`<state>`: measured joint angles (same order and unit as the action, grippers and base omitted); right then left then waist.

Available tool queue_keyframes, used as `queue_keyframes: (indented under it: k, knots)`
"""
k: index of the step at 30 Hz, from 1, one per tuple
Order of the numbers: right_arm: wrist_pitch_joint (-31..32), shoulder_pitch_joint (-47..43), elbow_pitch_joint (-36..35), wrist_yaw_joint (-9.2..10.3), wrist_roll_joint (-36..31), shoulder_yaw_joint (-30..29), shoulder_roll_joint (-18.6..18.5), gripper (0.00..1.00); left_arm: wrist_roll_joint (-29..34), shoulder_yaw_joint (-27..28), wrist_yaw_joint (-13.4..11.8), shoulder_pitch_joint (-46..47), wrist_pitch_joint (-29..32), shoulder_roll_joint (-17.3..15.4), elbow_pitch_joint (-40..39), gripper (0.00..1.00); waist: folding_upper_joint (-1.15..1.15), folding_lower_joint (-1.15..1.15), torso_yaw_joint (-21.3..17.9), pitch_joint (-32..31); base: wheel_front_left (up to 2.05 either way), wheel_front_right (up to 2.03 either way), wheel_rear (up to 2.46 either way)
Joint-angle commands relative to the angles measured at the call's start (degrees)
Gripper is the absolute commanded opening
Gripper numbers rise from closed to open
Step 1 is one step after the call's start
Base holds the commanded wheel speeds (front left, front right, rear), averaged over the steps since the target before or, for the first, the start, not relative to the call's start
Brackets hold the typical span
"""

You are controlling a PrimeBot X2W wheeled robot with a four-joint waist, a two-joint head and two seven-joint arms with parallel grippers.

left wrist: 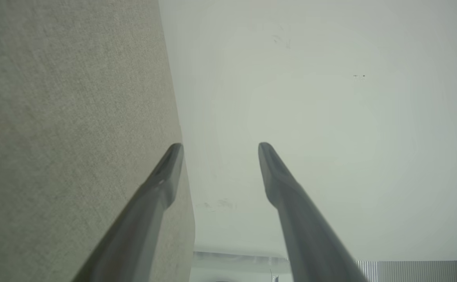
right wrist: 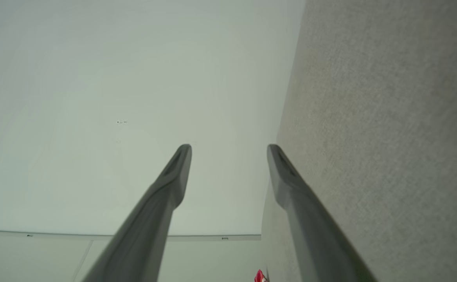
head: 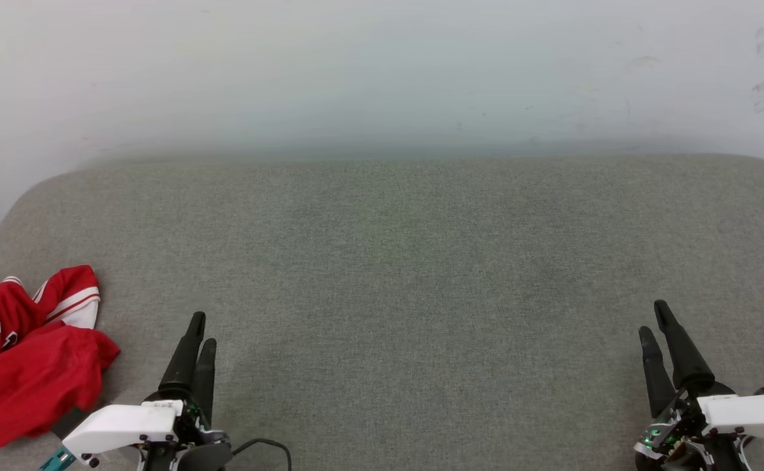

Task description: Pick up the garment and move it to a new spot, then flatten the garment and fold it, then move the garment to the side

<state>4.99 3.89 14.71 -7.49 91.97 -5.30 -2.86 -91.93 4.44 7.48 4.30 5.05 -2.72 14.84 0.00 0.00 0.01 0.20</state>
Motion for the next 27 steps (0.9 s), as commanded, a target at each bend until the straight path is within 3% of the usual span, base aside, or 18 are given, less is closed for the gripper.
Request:
queue_keyframes:
  k: [1, 16, 20, 27]
  knots:
    - [-0.5, 0.7, -1.5, 0.00, -0.5, 0.4, 0.0, 1.00, 0.3, -0.6, 0.0, 1.3, -0.5, -0.1, -1.5, 1.00, 0.00, 0.00, 0.0, 0.0, 0.00, 0.00, 0.00]
    - [-4.6, -0.2, -4.9, 0.00, -4.9, 3.2, -0.4, 1.00, 1.8, -5.7, 0.0, 1.5, -4.5, -0.7, -6.1, 1.00, 0.00, 0.00, 0.0, 0.1, 0.00, 0.00, 0.00]
    - [-5.5, -0.3, -5.9, 0.00, -9.3, 3.2, -0.4, 1.00, 3.9, -6.6, 0.0, 1.6, -5.5, -1.0, -7.7, 1.00, 0.00, 0.00, 0.0, 0.1, 0.00, 0.00, 0.00]
    - [-7.1, -0.5, -8.4, 0.00, -23.1, 3.0, -0.7, 1.00, 12.9, -7.7, 0.0, 1.8, -7.0, -1.1, -9.7, 1.00, 0.00, 0.00, 0.0, 0.2, 0.00, 0.00, 0.00]
